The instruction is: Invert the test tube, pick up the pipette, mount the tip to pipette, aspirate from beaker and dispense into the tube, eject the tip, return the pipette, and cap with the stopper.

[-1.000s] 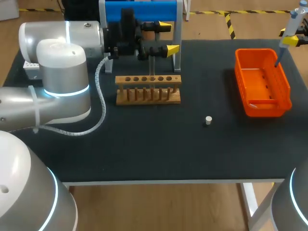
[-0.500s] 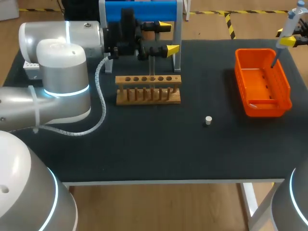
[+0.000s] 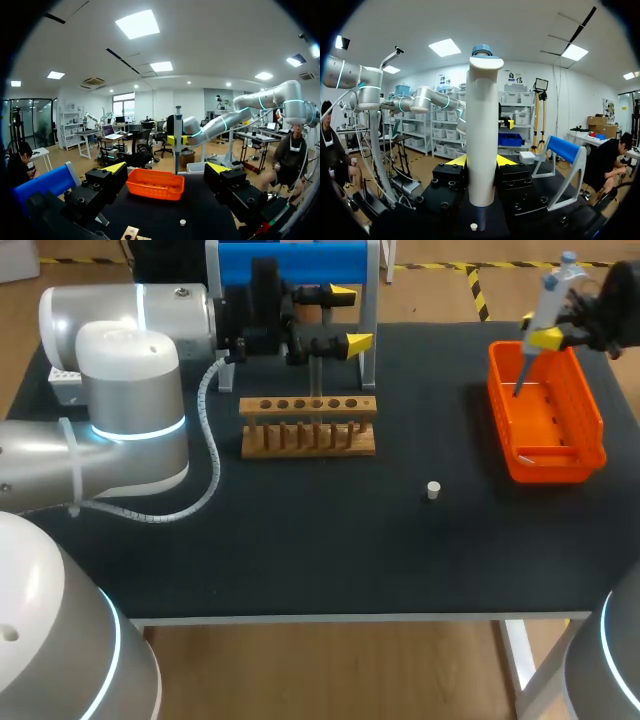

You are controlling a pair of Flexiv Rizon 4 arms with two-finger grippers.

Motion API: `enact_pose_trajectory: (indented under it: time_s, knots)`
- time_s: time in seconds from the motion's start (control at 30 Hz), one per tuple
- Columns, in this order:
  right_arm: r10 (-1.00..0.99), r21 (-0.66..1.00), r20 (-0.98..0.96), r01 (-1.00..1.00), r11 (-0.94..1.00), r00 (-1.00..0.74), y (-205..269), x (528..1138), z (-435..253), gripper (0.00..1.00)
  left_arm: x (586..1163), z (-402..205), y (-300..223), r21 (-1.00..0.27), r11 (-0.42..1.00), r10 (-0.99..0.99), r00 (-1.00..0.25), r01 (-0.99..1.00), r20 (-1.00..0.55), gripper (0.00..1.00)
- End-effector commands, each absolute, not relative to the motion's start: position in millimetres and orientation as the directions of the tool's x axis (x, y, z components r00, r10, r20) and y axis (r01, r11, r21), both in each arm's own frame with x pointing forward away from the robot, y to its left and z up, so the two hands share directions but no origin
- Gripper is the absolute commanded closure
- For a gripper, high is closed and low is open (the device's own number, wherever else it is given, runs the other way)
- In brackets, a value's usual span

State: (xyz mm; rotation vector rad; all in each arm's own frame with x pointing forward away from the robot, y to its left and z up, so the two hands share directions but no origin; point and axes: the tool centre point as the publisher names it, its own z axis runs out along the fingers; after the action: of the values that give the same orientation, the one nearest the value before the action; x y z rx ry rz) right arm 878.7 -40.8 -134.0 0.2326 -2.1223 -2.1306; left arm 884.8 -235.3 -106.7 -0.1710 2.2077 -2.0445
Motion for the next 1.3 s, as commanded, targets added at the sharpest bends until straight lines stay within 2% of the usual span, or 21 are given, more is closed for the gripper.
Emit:
enact_pose_trajectory:
  time_s: [0.03, 0.67, 1.3]
  knots:
    - [-0.188, 1.000, -0.013, -0.013, -0.002, -0.982, -2, 868, -136, 1.00, 885, -107, -235, -0.997, 0.074, -0.170, -0.985, 0.005, -0.018, 0.00]
    - [-0.217, 0.999, -0.029, -0.034, 0.020, -0.976, 84, 860, -145, 1.00, 885, -107, -235, -0.997, 0.074, -0.170, -0.985, 0.005, -0.018, 0.00]
    - [-0.242, 0.998, -0.040, -0.050, 0.038, -0.969, 145, 872, -155, 1.00, 885, -107, -235, -0.997, 0.074, -0.170, -0.985, 0.005, -0.018, 0.00]
